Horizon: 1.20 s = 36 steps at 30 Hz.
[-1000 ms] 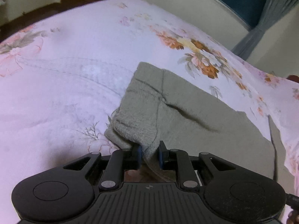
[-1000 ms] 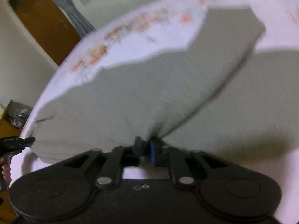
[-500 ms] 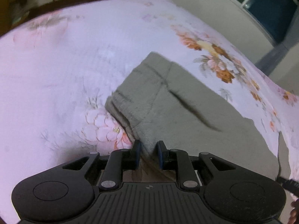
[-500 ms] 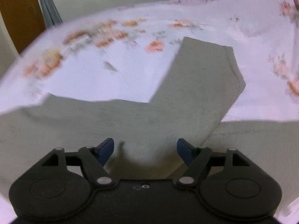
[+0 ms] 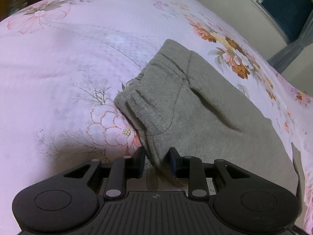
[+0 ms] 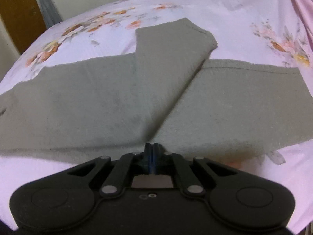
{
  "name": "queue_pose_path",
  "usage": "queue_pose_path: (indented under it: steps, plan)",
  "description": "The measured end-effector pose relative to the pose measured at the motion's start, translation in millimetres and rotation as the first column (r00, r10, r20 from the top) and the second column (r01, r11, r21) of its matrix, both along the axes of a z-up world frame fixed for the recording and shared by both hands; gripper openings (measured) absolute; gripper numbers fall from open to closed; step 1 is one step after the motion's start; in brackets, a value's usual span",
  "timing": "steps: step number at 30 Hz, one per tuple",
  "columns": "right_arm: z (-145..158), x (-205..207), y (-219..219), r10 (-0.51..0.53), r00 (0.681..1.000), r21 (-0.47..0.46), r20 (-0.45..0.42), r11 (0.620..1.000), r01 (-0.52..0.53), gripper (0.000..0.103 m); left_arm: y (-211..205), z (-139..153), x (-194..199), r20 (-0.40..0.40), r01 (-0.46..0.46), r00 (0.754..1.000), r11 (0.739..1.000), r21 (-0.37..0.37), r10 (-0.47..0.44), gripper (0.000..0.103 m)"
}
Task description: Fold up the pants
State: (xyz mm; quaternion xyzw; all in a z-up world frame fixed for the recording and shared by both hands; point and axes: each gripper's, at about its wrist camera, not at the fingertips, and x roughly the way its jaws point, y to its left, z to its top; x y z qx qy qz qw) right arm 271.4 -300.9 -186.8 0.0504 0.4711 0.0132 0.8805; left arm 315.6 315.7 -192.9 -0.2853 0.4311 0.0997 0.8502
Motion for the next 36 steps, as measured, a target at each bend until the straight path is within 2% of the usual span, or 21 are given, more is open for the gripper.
queue_pose_path:
  steps: [1,2,4,6,7,9,10,12,15,18,19,20,21,22,23,26,30,31,33,34,36]
  plan:
    - [12.8,-3.9,-0.4,0.006,0.998,-0.002,0.063,1.0,-0.006,0.031,0.3,0.3,0.7,-0.001,0.007,1.0,1.0,0.003,-0.007,0.029]
    - [25.8,-6.0,0.5,0.028,0.991,-0.001,0.13,1.0,-0.028,0.045,1.3,0.1,1.5,-0.001,0.012,1.0,1.0,0.004,-0.012,0.029]
    - [39.7,5.7,8.0,0.072,0.984,-0.041,0.164,0.997,-0.067,0.049,2.8,-1.0,3.2,-0.003,0.015,1.0,1.0,-0.001,-0.015,0.029]
    - [35.3,31.5,15.0,0.105,0.987,-0.075,0.124,0.993,-0.097,0.049,2.0,-1.4,3.7,-0.005,0.012,1.0,1.0,-0.001,-0.012,0.029]
    - [27.0,45.8,16.6,0.11,0.991,-0.099,0.077,0.99,-0.102,0.049,1.2,-1.2,3.9,-0.006,0.011,1.0,1.0,0.001,-0.011,0.029]
    - [9.8,63.3,19.6,0.088,0.996,-0.168,-0.001,0.982,-0.087,0.037,0.1,-0.6,4.0,-0.008,0.011,1.0,1.0,0.005,-0.011,0.029]
    - [4.0,66.2,16.4,0.079,0.997,-0.18,-0.017,0.98,-0.081,0.011,0.7,-0.8,4.5,-0.009,0.011,1.0,1.0,0.003,-0.011,0.029]
    - [6.9,57.2,8.7,0.068,0.998,-0.14,0.014,0.988,-0.066,0.008,1.9,-0.9,5.1,-0.01,0.015,1.0,1.0,-0.002,-0.015,0.029]
    - [24.3,18.0,-4.7,0.065,0.997,-0.119,0.051,0.991,-0.059,0.008,0.7,-0.3,5.1,-0.012,0.038,0.999,0.999,0.015,-0.038,0.029]
    - [11.4,5.6,-16.1,0.066,0.998,-0.101,-0.019,0.993,-0.068,0.01,-3.1,1.5,6.7,-0.02,0.073,0.997,0.996,0.046,-0.072,0.029]
    - [-0.5,6.3,-20.0,0.064,0.996,-0.108,-0.07,0.992,-0.071,0.018,-2.6,1.8,7.4,-0.022,0.078,0.997,0.996,0.048,-0.077,0.029]
    - [-4.8,4.5,-21.6,0.085,0.994,-0.121,-0.069,0.988,-0.093,0.029,-2.4,2.2,8.2,-0.025,0.081,0.996,0.996,0.048,-0.08,0.029]
    - [1.6,2.6,-17.1,0.086,0.995,-0.167,-0.044,0.982,-0.092,0.037,-2.0,2.5,8.5,-0.027,0.081,0.996,0.996,0.048,-0.08,0.029]
    - [9.2,1.8,-10.7,0.095,0.995,-0.212,-0.009,0.973,-0.095,0.053,-1.9,2.7,8.7,-0.028,0.081,0.996,0.996,0.048,-0.079,0.029]
    - [20.4,-2.2,-2.7,0.142,0.988,-0.245,0.059,0.962,-0.123,0.053,-1.9,2.6,8.8,-0.026,0.082,0.996,0.995,0.051,-0.081,0.029]
    - [34.4,7.8,24.0,0.271,0.955,-0.328,0.12,0.919,-0.22,0.05,-0.6,2.3,9.9,-0.024,0.076,0.997,0.996,0.046,-0.075,0.029]
    - [19.0,54.4,59.1,0.373,0.926,-0.447,0.065,0.84,-0.307,0.045,-2.1,2.2,10.7,-0.028,0.071,0.997,0.996,0.053,-0.07,0.029]
    - [12.2,66.7,66.4,0.389,0.92,-0.475,0.04,0.818,-0.325,0.04,-1.3,2.9,11.2,-0.03,0.071,0.997,0.996,0.051,-0.07,0.029]
    - [-0.7,80.2,68.1,0.381,0.925,-0.53,0.016,0.787,-0.315,0.023,-1.8,1.2,10.4,-0.031,0.069,0.997,0.997,0.043,-0.067,0.029]
    - [-4.8,86.6,63.3,0.363,0.932,-0.541,0.017,0.787,-0.297,0.009,-1.0,1.1,10.5,-0.032,0.068,0.997,0.997,0.039,-0.067,0.029]
    - [2.5,92.0,41.4,0.312,0.949,-0.504,0.038,0.826,-0.251,0.005,-1.7,0.5,10.8,-0.031,0.067,0.997,0.997,0.035,-0.066,0.029]
